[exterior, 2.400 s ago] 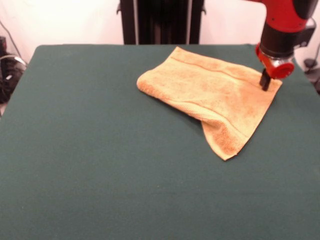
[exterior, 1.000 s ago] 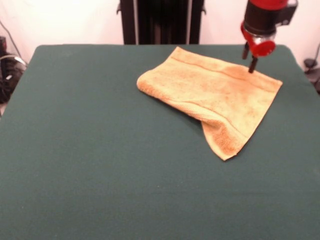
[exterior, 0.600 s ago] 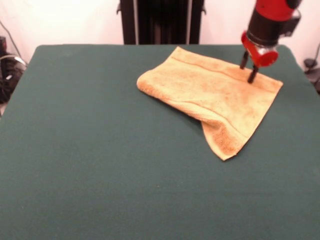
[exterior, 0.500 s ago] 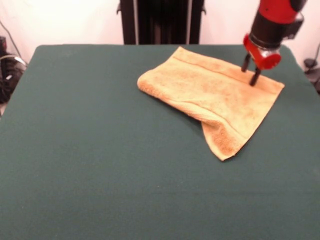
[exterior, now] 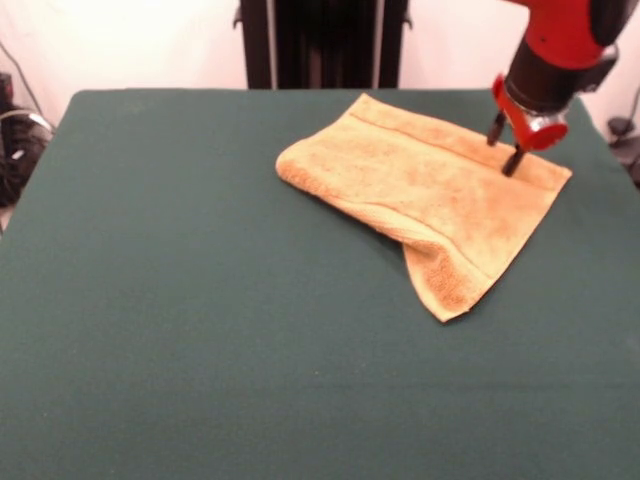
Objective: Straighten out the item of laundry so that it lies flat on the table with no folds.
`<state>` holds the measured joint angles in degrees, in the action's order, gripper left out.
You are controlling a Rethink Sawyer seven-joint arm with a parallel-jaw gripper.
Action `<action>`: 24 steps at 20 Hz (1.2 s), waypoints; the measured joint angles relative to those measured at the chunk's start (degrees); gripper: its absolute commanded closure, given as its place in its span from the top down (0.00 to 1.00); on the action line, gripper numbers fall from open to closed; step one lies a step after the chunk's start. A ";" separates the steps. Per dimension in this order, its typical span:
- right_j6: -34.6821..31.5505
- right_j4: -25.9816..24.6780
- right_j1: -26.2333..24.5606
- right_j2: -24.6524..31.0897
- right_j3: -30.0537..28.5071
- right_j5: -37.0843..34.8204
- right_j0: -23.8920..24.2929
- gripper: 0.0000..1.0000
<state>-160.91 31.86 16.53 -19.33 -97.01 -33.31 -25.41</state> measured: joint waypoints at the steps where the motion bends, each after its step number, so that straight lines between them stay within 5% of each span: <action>1: 0.00 -0.01 -0.18 -0.13 0.35 -0.56 0.02 1.00; 5: 0.00 0.01 -1.40 -1.35 2.39 -3.58 -0.39 1.00; 6: 0.00 0.26 -2.52 -2.21 4.34 -4.66 -1.08 0.00; 22: 0.00 1.16 -4.90 -3.68 8.30 -8.27 -1.45 0.00; 23: 0.00 1.09 -5.42 -4.48 8.94 -9.27 -2.06 1.00; 24: 0.00 1.11 -5.45 -4.58 8.98 -9.44 -2.13 1.00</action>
<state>-160.91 32.97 11.08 -23.91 -88.04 -42.76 -27.54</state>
